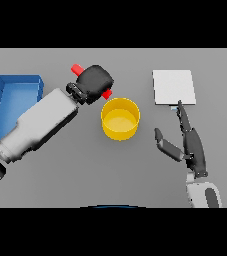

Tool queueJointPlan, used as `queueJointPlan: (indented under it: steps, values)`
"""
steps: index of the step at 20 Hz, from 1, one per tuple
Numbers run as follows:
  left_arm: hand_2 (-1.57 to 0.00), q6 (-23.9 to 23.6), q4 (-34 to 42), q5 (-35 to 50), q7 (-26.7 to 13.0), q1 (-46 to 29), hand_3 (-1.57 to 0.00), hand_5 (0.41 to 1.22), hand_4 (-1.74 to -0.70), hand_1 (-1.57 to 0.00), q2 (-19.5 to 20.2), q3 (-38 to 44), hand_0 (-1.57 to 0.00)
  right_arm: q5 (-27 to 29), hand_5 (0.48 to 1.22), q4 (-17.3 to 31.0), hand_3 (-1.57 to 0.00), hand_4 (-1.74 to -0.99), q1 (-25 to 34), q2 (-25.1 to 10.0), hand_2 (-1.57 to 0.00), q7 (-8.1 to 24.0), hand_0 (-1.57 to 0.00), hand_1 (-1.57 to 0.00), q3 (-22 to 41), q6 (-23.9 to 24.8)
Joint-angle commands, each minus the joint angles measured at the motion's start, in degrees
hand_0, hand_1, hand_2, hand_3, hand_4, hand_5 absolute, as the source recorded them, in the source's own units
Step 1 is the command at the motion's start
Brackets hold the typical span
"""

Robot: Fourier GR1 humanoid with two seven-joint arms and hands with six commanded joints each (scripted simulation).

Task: Pick up the red beaker and tilt it to pour out 1 green nut into yellow bowl. Pick up the yellow bowl and place it on the metallic measuring scale.

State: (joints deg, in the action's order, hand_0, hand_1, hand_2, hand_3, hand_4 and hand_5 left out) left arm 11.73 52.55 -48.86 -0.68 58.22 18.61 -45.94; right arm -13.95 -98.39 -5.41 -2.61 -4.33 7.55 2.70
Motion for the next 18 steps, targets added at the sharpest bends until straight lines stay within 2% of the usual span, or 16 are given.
queueJointPlan:
  steps: [1, 6, 8, 10, 13, 15, 18]
  values:
    - [-1.57, 1.0, -0.8, -0.7, 0.3, 1.1, -1.57, 1.215, -1.68, -1.57, -0.4, -1.3, -1.57, 0.3, 0.663, -0.2, 0.00, -1.225, -0.8, 0.4, 0.00, -1.2, 0.00, 0.00, 0.1, 0.0]
    - [-1.57, 5.0, -4.7, -4.8, 1.0, 7.0, -1.57, 1.219, -1.72, -1.57, -2.1, -8.1, -1.57, -1.4, 0.647, 0.6, 0.00, -1.195, -0.3, 0.5, 0.00, -0.5, 0.00, 0.00, 0.4, 1.1]
    - [-1.57, 6.3, -5.0, -6.3, 1.3, 8.7, -1.57, 1.220, -1.73, -1.57, -1.8, -10.8, -1.57, -1.0, 0.649, 0.4, 0.00, -1.191, -0.1, 0.1, 0.00, -1.2, 0.00, 0.00, 0.0, 1.0]
    - [-1.57, 5.8, -6.5, -8.3, 1.7, 9.9, -1.57, 1.220, -1.73, -1.57, -2.2, -14.0, -1.57, -1.8, 0.643, -0.2, 0.00, -1.183, -0.4, 0.4, 0.00, -0.9, 0.00, 0.00, 0.6, 1.3]
    - [-1.57, 3.8, -8.1, -10.5, 4.8, 11.6, -1.57, 1.221, -1.74, -1.57, -2.3, -18.2, -1.57, -1.3, 0.627, 0.3, 0.00, -1.179, -0.9, 0.8, 0.00, -1.1, 0.00, 0.00, 0.2, 1.7]
    - [-1.57, 3.3, -9.0, -13.0, 4.8, 13.6, -1.57, 1.221, -1.73, -1.57, -3.4, -21.6, -1.57, -1.9, 0.626, 0.0, 0.00, -1.167, -1.1, 0.9, 0.00, -1.7, 0.00, 0.00, 0.4, 2.0]
    - [-1.57, 3.2, -10.2, -15.2, 5.4, 16.1, -1.57, 1.221, -1.73, -1.57, -4.3, -25.4, -1.57, -1.9, 0.627, 0.0, 0.00, -1.162, -0.5, 0.7, 0.00, -0.8, 0.00, 0.00, 0.3, 1.9]
